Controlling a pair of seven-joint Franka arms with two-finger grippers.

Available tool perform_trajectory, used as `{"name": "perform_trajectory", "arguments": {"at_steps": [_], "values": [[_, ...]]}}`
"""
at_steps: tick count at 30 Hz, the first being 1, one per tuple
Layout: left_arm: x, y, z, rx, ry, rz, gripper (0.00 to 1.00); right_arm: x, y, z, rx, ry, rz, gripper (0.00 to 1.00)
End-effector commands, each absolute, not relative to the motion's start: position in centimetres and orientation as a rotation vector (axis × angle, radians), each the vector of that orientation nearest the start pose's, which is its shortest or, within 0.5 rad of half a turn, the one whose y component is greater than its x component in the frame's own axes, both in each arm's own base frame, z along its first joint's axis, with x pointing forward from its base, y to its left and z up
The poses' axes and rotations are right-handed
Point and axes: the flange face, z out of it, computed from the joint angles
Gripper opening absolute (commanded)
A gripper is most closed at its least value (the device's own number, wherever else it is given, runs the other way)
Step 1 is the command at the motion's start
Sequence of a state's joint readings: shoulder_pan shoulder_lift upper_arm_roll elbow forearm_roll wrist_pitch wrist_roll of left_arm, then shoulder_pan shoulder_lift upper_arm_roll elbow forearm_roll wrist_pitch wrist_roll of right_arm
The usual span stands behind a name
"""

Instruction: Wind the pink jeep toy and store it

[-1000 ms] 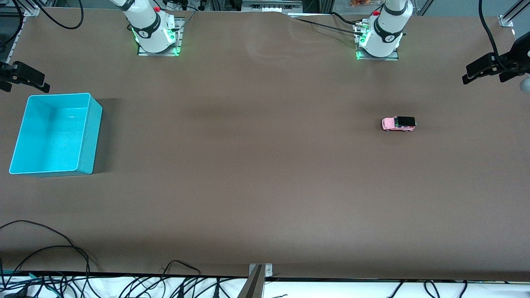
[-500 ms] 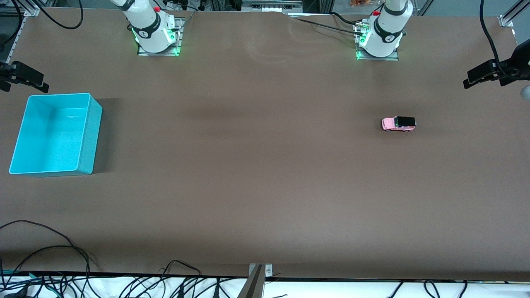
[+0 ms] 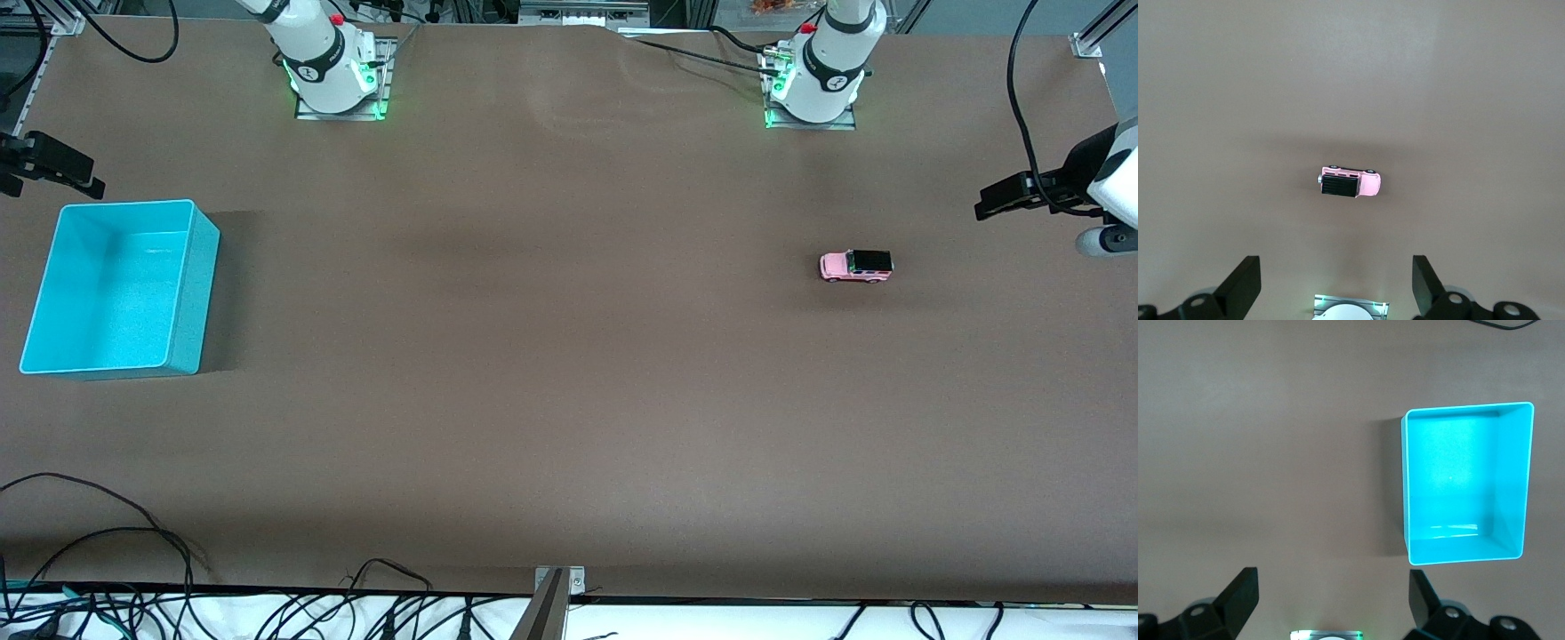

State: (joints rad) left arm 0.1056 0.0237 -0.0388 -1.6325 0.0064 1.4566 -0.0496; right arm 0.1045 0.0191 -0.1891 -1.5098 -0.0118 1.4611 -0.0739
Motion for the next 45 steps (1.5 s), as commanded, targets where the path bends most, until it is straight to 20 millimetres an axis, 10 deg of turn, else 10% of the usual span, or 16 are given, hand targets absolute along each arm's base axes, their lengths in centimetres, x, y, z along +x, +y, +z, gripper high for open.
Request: {"name": "perform_trajectory", "arguments": {"at_steps": [1, 22, 45], "values": [[54.0, 4.2, 57.7, -3.099, -0.143, 0.287, 1.0, 54.9, -4.7, 64.0, -3.142, 0.027, 0.099, 1.0], [54.1, 4.2, 57.8, -3.102, -0.145, 0.271, 1.0, 54.9, -4.7, 64.0, -3.142, 0.024, 0.099, 1.0], [52.0, 3.7, 62.5, -3.112, -0.16, 0.154, 1.0, 54.9, -4.7, 63.9, -3.142, 0.022, 0.101, 1.0]]}}
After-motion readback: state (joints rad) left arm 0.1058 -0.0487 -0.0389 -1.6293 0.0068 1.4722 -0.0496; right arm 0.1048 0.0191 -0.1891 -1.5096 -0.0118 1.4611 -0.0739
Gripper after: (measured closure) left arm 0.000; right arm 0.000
